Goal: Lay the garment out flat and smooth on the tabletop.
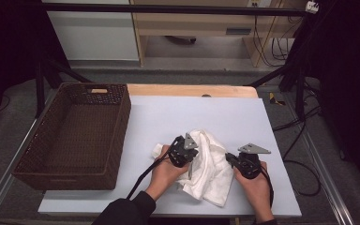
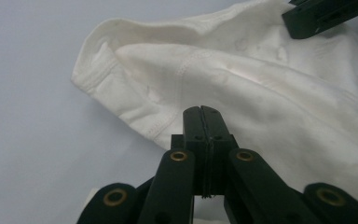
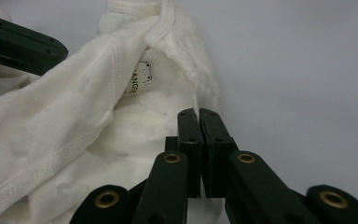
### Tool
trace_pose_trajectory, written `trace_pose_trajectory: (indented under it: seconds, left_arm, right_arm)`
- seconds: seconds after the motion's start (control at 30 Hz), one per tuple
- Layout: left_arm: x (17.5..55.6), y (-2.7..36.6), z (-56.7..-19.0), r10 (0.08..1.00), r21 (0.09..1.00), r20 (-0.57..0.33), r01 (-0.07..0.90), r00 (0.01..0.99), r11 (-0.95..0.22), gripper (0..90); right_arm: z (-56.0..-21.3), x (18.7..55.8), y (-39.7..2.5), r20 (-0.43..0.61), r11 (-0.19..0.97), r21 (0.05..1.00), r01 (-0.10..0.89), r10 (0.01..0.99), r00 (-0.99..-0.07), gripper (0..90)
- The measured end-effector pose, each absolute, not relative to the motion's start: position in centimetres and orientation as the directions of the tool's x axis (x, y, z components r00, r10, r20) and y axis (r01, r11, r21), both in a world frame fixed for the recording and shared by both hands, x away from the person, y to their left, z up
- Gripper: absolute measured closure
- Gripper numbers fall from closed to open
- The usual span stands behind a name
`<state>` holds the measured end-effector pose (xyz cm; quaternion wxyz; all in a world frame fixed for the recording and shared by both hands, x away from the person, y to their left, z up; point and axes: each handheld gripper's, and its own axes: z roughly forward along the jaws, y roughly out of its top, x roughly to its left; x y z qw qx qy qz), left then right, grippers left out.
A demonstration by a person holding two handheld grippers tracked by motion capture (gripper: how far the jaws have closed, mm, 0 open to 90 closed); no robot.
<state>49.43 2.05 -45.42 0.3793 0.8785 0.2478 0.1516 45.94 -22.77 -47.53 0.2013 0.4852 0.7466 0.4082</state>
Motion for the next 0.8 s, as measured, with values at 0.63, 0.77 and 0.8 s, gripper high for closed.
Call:
trace_pose_trajectory:
  seconds: [0.63,0.77,0.8]
  left_arm:
    - [44.3,1.9,-43.6,0.472,0.774,0.046,0.268,0.88,-0.574,56.7]
    - [44.4,1.4,-44.4,0.448,0.74,0.058,0.263,0.892,-0.619,57.2]
    - [44.5,1.4,-44.6,0.443,0.735,0.054,0.264,0.895,-0.624,61.9]
  right_arm:
    - [-47.5,45.9,-22.7,0.098,0.19,0.805,0.563,0.892,-0.442,87.4]
    - [-47.5,45.9,-22.8,0.099,0.19,0.805,0.562,0.891,-0.443,87.4]
    - [-47.5,45.9,-22.8,0.099,0.19,0.805,0.562,0.891,-0.443,87.5]
